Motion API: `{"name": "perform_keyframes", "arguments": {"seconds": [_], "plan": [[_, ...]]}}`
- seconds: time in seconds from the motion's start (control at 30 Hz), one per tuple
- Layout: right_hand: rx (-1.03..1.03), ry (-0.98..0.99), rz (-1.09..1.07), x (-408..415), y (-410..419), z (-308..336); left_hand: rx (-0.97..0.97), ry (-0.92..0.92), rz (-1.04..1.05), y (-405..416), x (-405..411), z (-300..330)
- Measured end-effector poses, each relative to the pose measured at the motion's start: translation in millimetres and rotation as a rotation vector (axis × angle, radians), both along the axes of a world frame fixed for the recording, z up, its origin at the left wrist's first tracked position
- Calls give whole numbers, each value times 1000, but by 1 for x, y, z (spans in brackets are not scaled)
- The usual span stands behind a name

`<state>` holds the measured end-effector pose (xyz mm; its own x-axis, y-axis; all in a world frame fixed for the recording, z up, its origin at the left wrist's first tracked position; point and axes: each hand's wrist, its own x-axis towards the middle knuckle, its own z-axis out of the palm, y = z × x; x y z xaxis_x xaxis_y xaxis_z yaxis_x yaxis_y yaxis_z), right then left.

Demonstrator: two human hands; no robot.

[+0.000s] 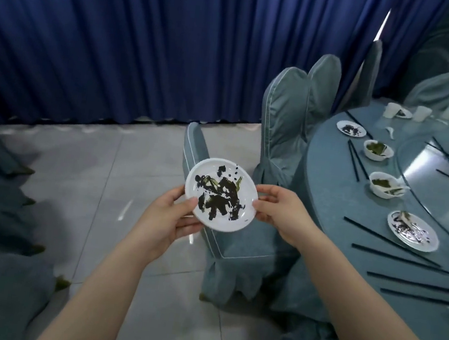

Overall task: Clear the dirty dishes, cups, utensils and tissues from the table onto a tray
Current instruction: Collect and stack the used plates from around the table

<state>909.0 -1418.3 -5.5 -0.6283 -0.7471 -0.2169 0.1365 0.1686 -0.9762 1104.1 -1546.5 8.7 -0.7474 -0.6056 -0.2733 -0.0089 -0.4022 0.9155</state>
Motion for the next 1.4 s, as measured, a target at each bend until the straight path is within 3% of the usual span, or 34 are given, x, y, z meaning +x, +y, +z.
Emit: {"name": "perform_keyframes", "arguments": {"seconds": [0.4, 0.73, 0.9, 1.03, 1.4], "plan": [[19, -145, -515, -56, 40, 0, 245, 29, -187, -60, -123, -20], [90, -180, -922, -75, 105, -38, 307, 22, -366, -80, -218, -31], [211, -189, -1016, -109, 129, -65, 318, -8, -360, -87, -259, -47], [357, -89, -1076, -166, 153, -90, 302, -29, -330, -83, -302, -57], [789, 161, -970, -326, 203, -146, 277, -147, -252, -57, -429, -71]]}}
